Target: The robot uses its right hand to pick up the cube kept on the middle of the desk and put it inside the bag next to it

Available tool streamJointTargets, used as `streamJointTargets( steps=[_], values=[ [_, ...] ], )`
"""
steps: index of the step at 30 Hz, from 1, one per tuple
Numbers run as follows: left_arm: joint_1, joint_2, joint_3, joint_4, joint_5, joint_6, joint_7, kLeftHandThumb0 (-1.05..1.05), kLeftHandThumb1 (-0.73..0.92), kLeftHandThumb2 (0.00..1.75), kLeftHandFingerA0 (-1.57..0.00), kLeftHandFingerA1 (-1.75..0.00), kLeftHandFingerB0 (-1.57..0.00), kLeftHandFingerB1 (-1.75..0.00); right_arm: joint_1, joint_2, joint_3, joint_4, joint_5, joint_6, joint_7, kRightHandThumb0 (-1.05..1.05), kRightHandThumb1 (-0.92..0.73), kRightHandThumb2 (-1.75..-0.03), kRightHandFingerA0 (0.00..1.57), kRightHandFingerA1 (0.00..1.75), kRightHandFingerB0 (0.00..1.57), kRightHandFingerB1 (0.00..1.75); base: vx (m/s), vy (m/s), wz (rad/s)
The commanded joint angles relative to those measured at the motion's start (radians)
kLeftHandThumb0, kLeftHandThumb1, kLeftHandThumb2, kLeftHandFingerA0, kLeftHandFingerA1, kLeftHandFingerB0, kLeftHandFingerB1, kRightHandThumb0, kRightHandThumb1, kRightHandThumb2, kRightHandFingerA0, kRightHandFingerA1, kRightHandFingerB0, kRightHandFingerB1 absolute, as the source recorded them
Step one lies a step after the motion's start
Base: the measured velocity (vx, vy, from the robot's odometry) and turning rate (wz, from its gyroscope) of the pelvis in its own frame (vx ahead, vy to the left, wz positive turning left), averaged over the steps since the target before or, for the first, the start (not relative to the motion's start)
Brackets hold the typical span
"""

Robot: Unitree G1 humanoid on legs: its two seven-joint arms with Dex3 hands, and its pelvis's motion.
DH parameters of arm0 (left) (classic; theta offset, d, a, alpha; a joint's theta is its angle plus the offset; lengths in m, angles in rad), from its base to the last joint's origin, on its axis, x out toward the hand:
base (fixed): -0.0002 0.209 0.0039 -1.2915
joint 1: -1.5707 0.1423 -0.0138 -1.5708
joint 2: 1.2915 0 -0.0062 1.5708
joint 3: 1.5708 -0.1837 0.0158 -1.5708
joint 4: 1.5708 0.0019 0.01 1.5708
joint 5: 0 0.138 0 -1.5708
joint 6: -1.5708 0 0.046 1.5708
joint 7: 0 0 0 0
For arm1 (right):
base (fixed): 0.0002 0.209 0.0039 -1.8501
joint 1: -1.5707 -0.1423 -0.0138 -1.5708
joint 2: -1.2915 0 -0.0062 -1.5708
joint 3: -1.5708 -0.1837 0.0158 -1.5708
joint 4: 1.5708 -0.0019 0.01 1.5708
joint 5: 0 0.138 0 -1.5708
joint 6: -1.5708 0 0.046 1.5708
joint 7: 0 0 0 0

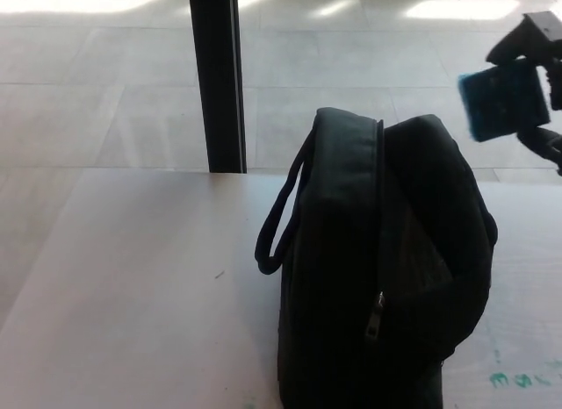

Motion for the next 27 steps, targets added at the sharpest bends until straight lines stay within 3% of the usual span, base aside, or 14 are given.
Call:
streamJointTargets(
  steps=[1,2,4,6,9,12,14,15,16,17,21,22,23,27],
  values=[
    [0.005,0.007,0.005,0.003,-0.001,-0.003,0.002,-0.42,0.75,0.61,-0.45,-0.45,-0.4,-0.42,-0.016,0.026,0.021,-0.099,0.001,-0.037,0.041,-0.33,-0.51,-1.13,1.2,1.39,1.01,1.28,0.0,0.0,0.0],
    [0.008,0.01,0.002,0.005,0.003,-0.009,-0.002,-0.43,0.75,0.61,-0.45,-0.45,-0.4,-0.42,-0.021,0.026,0.028,-0.105,-0.006,-0.049,0.041,-0.27,-0.53,-1.14,0.97,1.75,0.8,1.58,0.0,0.0,0.0],
    [0.015,0.005,0.005,-0.002,0.0,-0.008,0.002,-0.44,0.75,0.61,-0.45,-0.46,-0.4,-0.43,-0.035,0.03,0.035,-0.104,-0.019,-0.061,0.029,-0.27,-0.51,-1.09,0.92,1.75,0.77,1.6,0.0,0.0,0.0],
    [0.016,-0.004,0.014,-0.006,-0.013,0.003,0.006,-0.43,0.74,0.61,-0.44,-0.46,-0.4,-0.44,-0.051,0.03,0.039,-0.098,-0.026,-0.072,0.024,-0.26,-0.47,-1.18,0.94,1.75,0.78,1.64,0.0,0.0,0.0],
    [0.016,-0.003,0.013,0.001,-0.009,-0.007,0.003,-0.43,0.74,0.61,-0.46,-0.47,-0.41,-0.44,-0.043,0.027,0.037,-0.106,-0.025,-0.077,0.033,-0.27,-0.55,-1.01,0.89,1.75,0.69,1.67,0.0,0.0,0.0],
    [0.016,-0.002,0.013,0.001,-0.005,-0.008,0.005,-0.43,0.74,0.61,-0.47,-0.47,-0.4,-0.44,-0.031,0.018,0.04,-0.137,-0.021,-0.057,0.08,-0.27,-0.58,-0.93,0.88,1.75,0.7,1.58,0.0,0.0,0.0],
    [0.009,0.0,0.01,0.014,-0.001,-0.009,0.005,-0.43,0.74,0.61,-0.46,-0.46,-0.4,-0.43,-0.004,-0.012,0.061,-0.176,-0.059,-0.071,0.104,-0.29,-0.66,-0.75,0.86,1.75,0.73,1.44,0.0,0.0,0.0],
    [0.007,-0.001,0.014,0.014,-0.008,-0.002,0.005,-0.43,0.74,0.61,-0.44,-0.46,-0.39,-0.43,0.002,-0.018,0.066,-0.172,-0.054,-0.092,0.105,-0.31,-0.66,-0.68,0.91,1.71,0.84,1.08,0.0,0.0,0.0],
    [0.009,0.006,0.015,0.01,-0.009,-0.002,-0.004,-0.44,0.76,0.61,-0.43,-0.45,-0.39,-0.43,0.024,-0.023,0.074,-0.172,-0.041,-0.101,0.122,-0.29,-0.62,-0.79,0.85,1.75,0.73,1.46,0.0,0.0,0.0],
    [0.009,0.006,0.015,0.01,-0.009,-0.002,-0.005,-0.44,0.76,0.61,-0.43,-0.45,-0.39,-0.43,0.024,-0.023,0.073,-0.173,-0.041,-0.1,0.123,-0.29,-0.62,-0.79,0.85,1.75,0.73,1.46,0.0,0.0,0.0],
    [0.008,0.002,0.019,0.01,-0.012,-0.001,-0.002,-0.42,0.74,0.61,-0.45,-0.47,-0.4,-0.44,0.051,-0.03,0.088,-0.185,-0.047,-0.106,0.153,-0.37,-0.69,-0.66,0.94,1.73,0.87,0.95,0.0,0.0,0.0],
    [0.006,0.003,0.018,0.013,-0.012,0.0,-0.003,-0.41,0.75,0.61,-0.44,-0.46,-0.4,-0.44,0.057,-0.024,0.091,-0.188,-0.044,-0.108,0.157,-0.31,-0.68,-0.75,0.9,1.74,0.76,1.26,0.0,0.0,0.0],
    [0.005,0.002,0.019,0.009,-0.011,0.005,0.002,-0.41,0.74,0.62,-0.44,-0.46,-0.41,-0.44,0.056,-0.014,0.098,-0.18,-0.044,-0.123,0.148,-0.26,-0.57,-1.01,0.9,1.75,0.68,1.65,0.0,0.0,0.0],
    [0.003,0.007,0.003,0.013,0.005,-0.012,-0.002,-0.43,0.74,0.61,-0.46,-0.46,-0.4,-0.43,0.055,0.016,0.119,-0.173,-0.053,-0.176,0.115,-0.26,-0.54,-1.12,0.93,1.75,0.73,1.68,0.0,0.0,0.0]
  ],
)
